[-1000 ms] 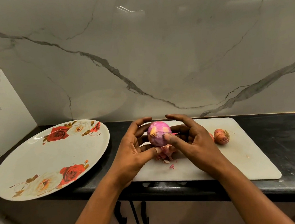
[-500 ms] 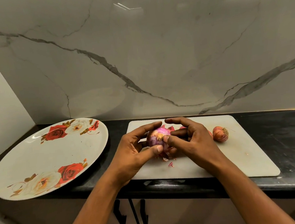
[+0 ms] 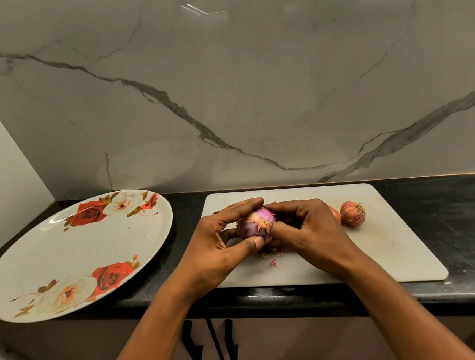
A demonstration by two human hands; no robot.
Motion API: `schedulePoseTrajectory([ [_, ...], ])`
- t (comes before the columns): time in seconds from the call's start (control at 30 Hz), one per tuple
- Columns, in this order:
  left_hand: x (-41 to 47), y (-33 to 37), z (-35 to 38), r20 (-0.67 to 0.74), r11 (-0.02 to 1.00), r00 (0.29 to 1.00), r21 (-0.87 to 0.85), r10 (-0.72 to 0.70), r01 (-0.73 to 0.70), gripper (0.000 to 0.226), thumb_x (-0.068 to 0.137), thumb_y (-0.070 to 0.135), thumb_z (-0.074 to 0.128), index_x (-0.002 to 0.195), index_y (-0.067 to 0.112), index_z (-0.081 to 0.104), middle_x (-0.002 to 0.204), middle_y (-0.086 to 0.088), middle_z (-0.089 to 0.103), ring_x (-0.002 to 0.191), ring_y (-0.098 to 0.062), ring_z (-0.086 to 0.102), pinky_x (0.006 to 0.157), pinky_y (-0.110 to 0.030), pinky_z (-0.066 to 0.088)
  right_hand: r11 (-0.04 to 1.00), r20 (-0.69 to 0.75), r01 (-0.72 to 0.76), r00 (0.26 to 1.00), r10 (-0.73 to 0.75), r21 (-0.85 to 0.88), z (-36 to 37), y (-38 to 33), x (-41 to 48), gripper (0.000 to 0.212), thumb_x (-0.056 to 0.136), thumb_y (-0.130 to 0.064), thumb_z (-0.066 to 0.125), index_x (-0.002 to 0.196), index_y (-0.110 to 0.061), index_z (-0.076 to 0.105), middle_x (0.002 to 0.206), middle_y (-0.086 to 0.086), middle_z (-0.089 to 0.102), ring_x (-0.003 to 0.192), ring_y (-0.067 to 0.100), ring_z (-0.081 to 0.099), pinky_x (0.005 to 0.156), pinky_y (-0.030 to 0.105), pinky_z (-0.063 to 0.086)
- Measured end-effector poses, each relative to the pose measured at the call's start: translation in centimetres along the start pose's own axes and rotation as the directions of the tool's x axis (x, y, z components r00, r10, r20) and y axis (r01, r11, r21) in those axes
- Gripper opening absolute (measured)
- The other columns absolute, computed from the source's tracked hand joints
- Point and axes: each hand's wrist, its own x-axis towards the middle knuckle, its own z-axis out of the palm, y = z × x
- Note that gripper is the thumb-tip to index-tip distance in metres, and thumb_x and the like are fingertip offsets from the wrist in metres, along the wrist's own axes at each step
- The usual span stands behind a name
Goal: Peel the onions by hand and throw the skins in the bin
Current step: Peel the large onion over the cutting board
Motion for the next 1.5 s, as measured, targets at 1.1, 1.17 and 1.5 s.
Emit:
schedulePoseTrajectory([
  [1.1, 0.0, 0.3, 0.4, -0.13, 0.994, 0.991, -0.109, -0.043, 0.029, 0.06, 0.078, 0.015, 0.09, 0.133, 0.026, 0.068, 0.135, 0.004, 0.063, 0.125, -0.027, 0.064, 0.09, -0.046, 0.064, 0.991, -0.197, 0.117, 0.975, -0.102, 0.064, 0.4, 1.9, 0.3, 0.028, 0.092, -0.028, 0.076, 0.116, -0.017, 0.081, 0.11, -0.007, 0.081, 0.102, 0.014, 0.078, 0.081, 0.044, 0.066],
  [1.17, 0.1, 0.3, 0.3, -0.132, 0.993, 0.99, -0.112, -0.051, 0.036, 0.059, 0.079, 0.014, 0.089, 0.132, 0.028, 0.068, 0.135, 0.004, 0.064, 0.125, -0.025, 0.065, 0.09, -0.045, 0.064, 0.993, -0.214, 0.109, 0.972, -0.097, 0.042, 0.3, 2.0, 0.5, 0.02, 0.095, -0.021, 0.076, 0.114, -0.017, 0.081, 0.104, -0.007, 0.081, 0.098, 0.015, 0.078, 0.081, 0.045, 0.066],
  [1.5, 0.1, 0.5, 0.4, -0.128, 0.986, 0.988, -0.155, -0.081, 0.061, 0.059, 0.079, 0.021, 0.088, 0.133, 0.029, 0.067, 0.135, 0.002, 0.063, 0.124, -0.023, 0.066, 0.089, -0.041, 0.064, 0.997, -0.255, 0.048, 0.967, -0.031, 0.06, 0.4, 1.4, 0.4, 0.013, 0.101, -0.01, 0.069, 0.108, -0.015, 0.078, 0.098, -0.004, 0.078, 0.088, 0.012, 0.078, 0.076, 0.036, 0.067],
])
